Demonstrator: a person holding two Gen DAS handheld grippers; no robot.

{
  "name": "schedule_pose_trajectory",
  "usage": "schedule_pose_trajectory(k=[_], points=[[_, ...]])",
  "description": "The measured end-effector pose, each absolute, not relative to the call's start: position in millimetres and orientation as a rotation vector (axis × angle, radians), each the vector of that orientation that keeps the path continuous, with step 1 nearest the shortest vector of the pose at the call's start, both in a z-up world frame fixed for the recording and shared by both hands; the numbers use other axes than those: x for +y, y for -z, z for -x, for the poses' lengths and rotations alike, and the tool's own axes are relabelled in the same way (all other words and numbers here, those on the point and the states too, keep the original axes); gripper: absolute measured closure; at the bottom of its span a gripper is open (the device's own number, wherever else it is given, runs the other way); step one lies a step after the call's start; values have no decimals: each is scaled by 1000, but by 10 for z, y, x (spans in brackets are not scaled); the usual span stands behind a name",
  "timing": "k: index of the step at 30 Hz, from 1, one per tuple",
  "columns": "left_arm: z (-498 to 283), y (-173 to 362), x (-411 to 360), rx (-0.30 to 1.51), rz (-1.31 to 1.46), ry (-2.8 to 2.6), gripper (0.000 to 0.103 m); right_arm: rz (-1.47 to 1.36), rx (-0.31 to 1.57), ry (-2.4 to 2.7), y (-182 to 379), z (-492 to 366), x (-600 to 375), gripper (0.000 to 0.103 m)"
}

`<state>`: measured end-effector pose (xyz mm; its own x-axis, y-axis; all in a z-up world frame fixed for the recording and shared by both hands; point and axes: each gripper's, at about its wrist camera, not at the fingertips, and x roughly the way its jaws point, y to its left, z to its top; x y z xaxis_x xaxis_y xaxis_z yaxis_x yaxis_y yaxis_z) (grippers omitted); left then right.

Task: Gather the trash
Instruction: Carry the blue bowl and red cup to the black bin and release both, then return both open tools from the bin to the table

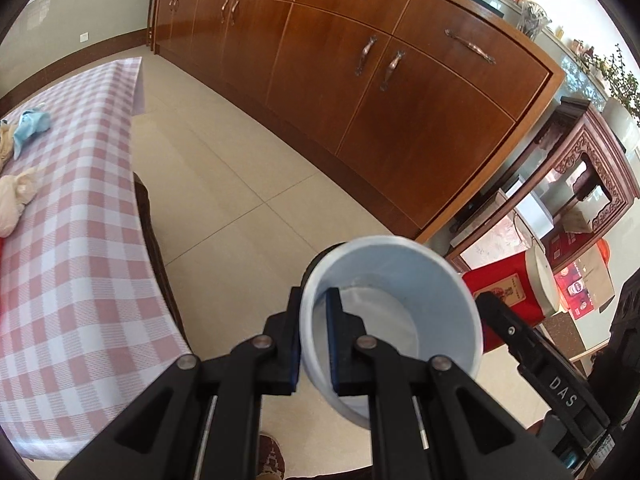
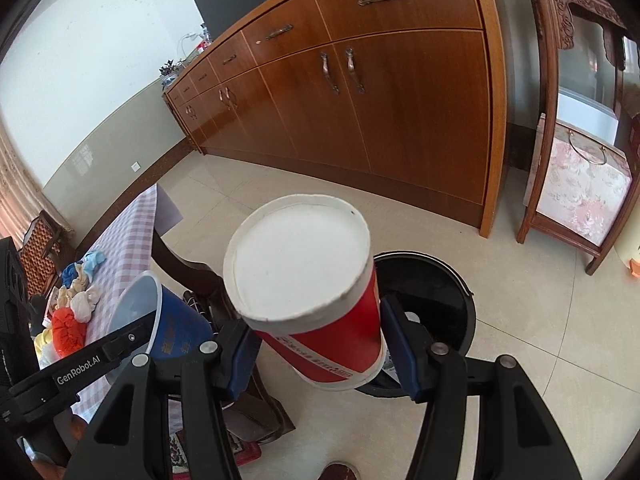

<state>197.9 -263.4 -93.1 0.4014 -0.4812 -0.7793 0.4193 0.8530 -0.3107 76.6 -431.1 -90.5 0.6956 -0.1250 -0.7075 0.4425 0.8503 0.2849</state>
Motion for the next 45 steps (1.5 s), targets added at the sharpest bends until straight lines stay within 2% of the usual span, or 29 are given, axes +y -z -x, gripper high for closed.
schedule_pose_trajectory(k=[21, 23, 24, 25, 26, 35, 45], points=[[-2213, 1744, -3543, 1167, -10, 551, 91, -551, 933, 489, 1726, -1352, -5264, 41], [-2239, 1811, -3578, 1176, 7, 553, 85, -556, 941, 485, 1765, -1421, -5312, 39], [-2255, 1843, -3600, 1187, 8, 550, 76, -551, 946, 498, 1784, -1447, -5329, 36], [-2271, 1869, -3617, 1199, 8, 543, 61, -544, 952, 510, 1798, -1472, -5340, 32], [-2287, 1879, -3620, 1204, 13, 539, 51, -542, 958, 524, 1808, -1491, -5354, 25], [-2168, 1539, -3403, 1092, -31, 509, 50, -561, 849, 575, 1519, -1234, -5243, 25], [-1993, 870, -2678, 967, 7, 461, 50, -505, 775, 461, 1022, -976, -4635, 25]])
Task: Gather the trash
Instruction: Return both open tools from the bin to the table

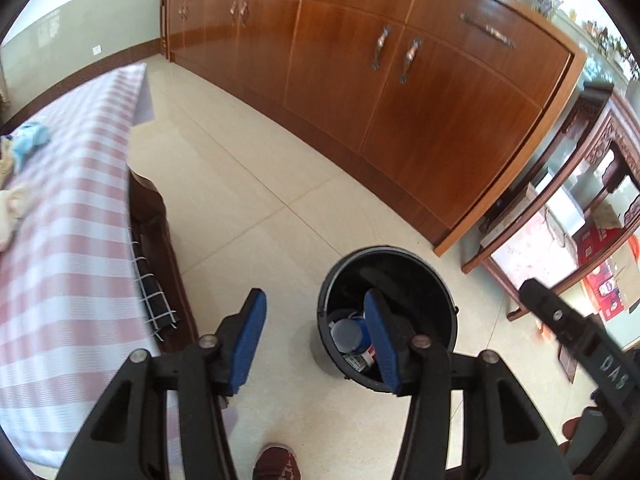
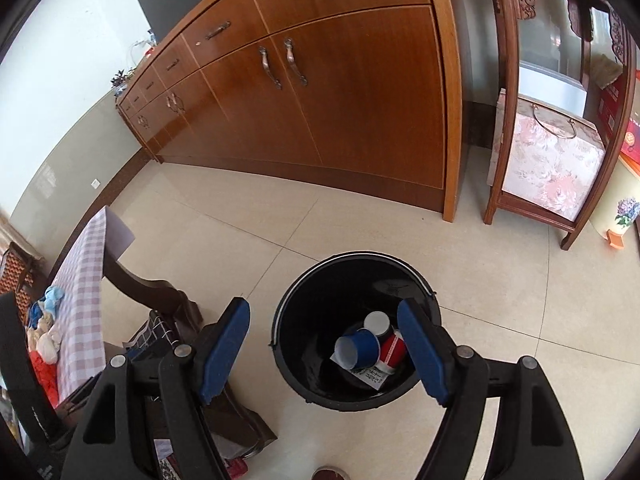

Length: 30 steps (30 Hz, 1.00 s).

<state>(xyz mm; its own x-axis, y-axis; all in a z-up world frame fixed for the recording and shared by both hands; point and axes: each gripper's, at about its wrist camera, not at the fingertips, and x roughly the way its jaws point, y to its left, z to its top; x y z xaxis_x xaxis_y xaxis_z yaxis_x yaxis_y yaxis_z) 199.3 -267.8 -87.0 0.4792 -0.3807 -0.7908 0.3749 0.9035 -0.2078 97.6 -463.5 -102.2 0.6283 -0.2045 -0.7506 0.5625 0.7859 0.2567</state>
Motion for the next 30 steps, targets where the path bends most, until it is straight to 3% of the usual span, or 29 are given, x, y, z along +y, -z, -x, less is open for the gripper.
schedule_pose_trajectory(k=[15, 30], points=[[-1789, 210, -1124, 795, 87, 238, 49, -353, 671, 158, 342, -1141, -3214, 25], [-1771, 364, 363, 769, 167, -42, 46, -243, 709, -141, 310, -1578, -1796, 25]])
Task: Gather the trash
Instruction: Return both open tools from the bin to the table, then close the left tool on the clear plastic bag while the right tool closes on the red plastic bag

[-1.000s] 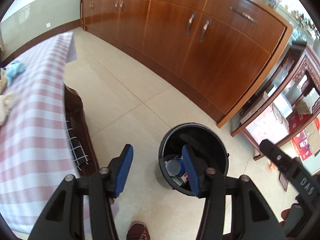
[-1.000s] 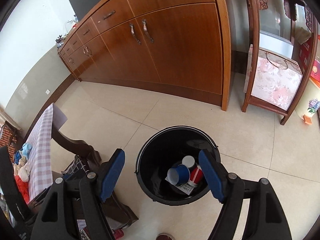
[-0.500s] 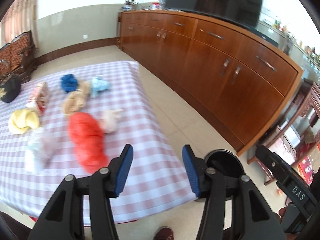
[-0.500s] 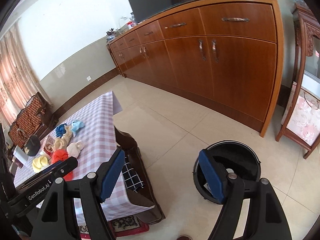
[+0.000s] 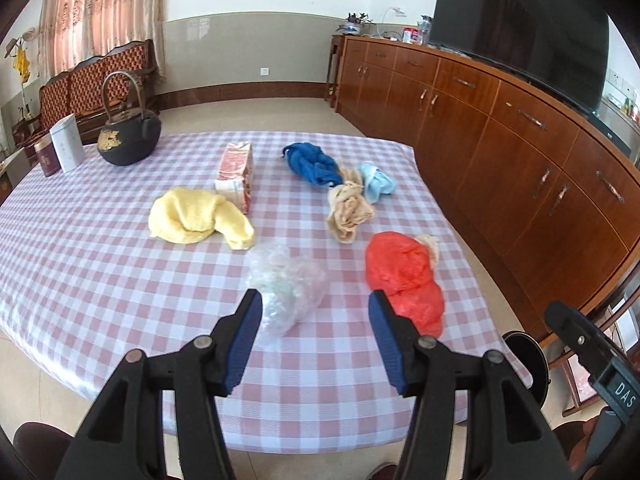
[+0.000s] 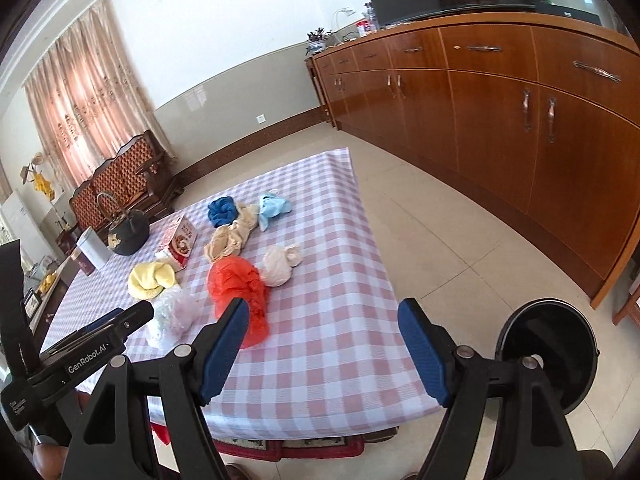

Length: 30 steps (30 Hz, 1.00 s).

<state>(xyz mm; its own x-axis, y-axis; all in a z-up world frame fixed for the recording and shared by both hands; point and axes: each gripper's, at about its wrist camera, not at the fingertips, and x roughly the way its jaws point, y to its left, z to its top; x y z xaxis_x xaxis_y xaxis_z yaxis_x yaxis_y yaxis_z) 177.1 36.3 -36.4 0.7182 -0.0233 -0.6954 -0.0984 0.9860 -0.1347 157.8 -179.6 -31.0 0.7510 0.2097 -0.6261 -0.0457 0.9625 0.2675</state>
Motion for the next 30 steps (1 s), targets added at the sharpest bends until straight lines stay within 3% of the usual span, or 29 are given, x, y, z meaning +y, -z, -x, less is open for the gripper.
schedule_pose_trajectory(k=[18, 22, 30], points=[[-1940, 634, 650, 814, 191, -41, 46, -200, 795, -257, 626, -2090, -1077, 25], [-2005, 671, 623, 820, 184, -26, 41, -205, 812, -262, 687, -2187, -1022, 25], [-2141, 843, 623, 850, 177, -21, 41, -203, 851, -270, 816, -2382, -902, 25]])
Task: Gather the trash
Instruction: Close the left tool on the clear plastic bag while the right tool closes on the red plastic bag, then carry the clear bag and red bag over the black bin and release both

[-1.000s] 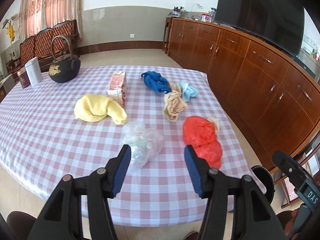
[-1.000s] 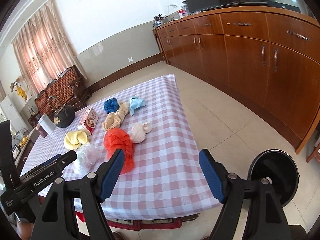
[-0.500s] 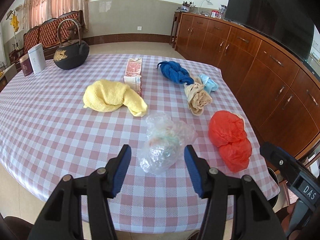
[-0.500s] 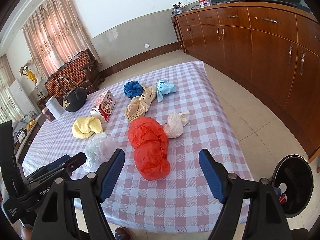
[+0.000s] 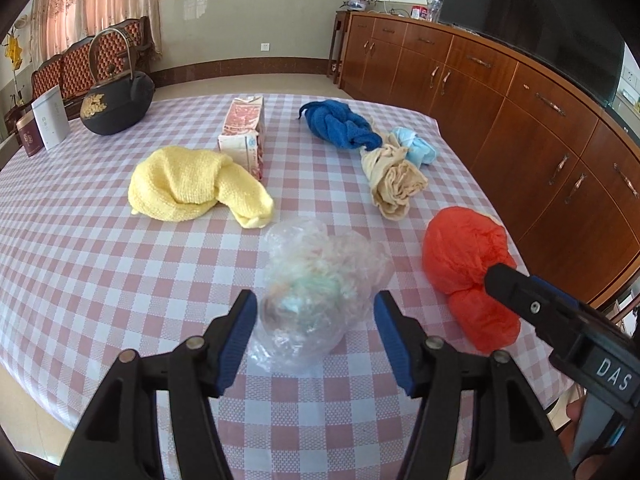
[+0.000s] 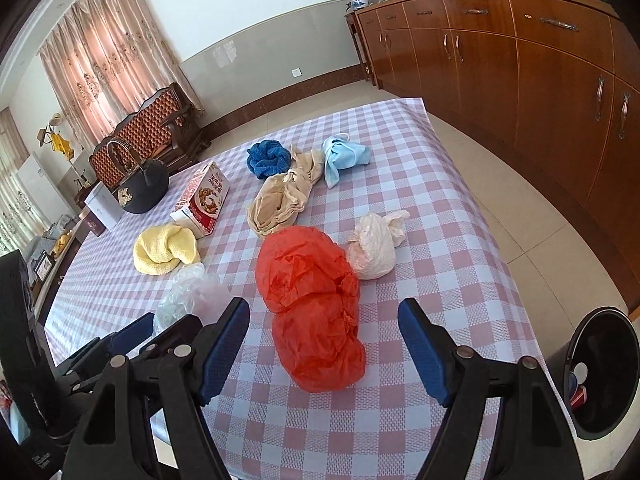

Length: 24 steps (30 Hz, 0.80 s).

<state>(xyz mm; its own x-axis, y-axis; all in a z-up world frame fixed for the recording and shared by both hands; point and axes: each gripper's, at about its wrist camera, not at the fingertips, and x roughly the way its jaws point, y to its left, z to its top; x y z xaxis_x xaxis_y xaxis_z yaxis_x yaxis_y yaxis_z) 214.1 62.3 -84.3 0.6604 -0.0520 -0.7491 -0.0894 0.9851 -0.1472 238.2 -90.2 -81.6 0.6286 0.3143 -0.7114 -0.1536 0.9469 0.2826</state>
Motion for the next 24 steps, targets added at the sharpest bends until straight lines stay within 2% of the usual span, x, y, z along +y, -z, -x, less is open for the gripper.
schedule_pose_trajectory(k=[9, 10, 12, 17, 21, 24], points=[[-2214, 938, 677, 848, 213, -10, 41, -203, 879, -284, 979, -2545, -820, 26], [-2223, 947, 675, 847, 216, -11, 42, -200, 878, -286, 995, -2543, -805, 29], [-2229, 967, 685, 846, 222, -10, 48, -195, 889, -297, 1026, -2560, -780, 52], [-2244, 995, 697, 847, 231, -10, 58, -189, 895, -309, 1070, -2589, -744, 58], [-2228, 981, 716, 840, 251, -9, 60, -170, 882, -316, 1042, -2566, -707, 63], [-2179, 930, 749, 823, 259, -16, 60, -174, 859, -320, 978, -2515, -720, 64]])
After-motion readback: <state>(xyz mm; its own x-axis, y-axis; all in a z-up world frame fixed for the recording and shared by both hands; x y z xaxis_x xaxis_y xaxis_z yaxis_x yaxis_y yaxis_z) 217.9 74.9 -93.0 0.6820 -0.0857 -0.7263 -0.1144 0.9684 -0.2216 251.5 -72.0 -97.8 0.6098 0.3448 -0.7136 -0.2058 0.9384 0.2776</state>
